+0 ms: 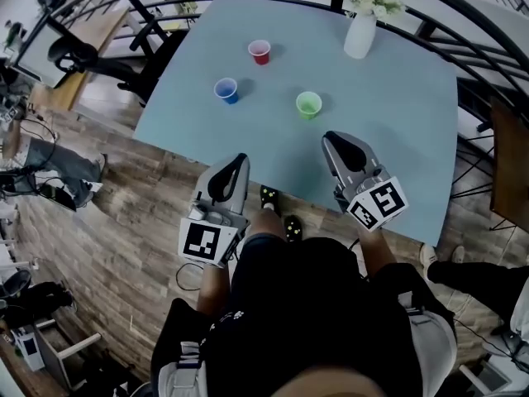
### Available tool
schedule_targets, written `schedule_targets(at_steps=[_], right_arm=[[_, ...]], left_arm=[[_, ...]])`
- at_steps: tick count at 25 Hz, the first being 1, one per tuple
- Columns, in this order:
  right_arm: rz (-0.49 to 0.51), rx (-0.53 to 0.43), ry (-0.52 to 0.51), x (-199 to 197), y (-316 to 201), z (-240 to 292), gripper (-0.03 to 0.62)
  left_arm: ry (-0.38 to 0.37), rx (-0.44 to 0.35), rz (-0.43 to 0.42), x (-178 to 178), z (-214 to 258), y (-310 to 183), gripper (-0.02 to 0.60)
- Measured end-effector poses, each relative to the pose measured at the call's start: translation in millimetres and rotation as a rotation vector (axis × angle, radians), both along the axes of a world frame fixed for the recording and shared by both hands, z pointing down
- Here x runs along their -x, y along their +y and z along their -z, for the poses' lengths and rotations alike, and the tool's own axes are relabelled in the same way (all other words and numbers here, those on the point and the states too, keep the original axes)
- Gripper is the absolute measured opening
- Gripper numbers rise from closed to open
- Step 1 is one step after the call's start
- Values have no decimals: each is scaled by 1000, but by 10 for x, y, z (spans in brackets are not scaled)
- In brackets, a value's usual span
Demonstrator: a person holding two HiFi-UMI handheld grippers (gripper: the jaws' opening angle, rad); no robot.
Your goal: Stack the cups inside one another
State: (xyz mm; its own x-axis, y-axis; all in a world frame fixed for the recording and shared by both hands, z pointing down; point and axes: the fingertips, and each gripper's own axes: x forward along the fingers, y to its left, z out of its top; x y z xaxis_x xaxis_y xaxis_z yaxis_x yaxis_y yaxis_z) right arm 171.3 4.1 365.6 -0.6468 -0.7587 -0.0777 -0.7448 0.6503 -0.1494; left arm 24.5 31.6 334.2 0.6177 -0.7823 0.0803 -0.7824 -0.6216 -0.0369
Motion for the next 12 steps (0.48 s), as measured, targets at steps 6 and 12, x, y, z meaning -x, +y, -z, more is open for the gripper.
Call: schedule_targets(at_steps=[6, 12], right_arm=[[-30, 10, 28, 28, -198, -72, 39], [-64, 43, 62, 47, -461, -213, 60]], left_arm=[[4, -11, -16, 47, 7, -255, -8], [15, 16, -29, 111, -65, -529, -8]])
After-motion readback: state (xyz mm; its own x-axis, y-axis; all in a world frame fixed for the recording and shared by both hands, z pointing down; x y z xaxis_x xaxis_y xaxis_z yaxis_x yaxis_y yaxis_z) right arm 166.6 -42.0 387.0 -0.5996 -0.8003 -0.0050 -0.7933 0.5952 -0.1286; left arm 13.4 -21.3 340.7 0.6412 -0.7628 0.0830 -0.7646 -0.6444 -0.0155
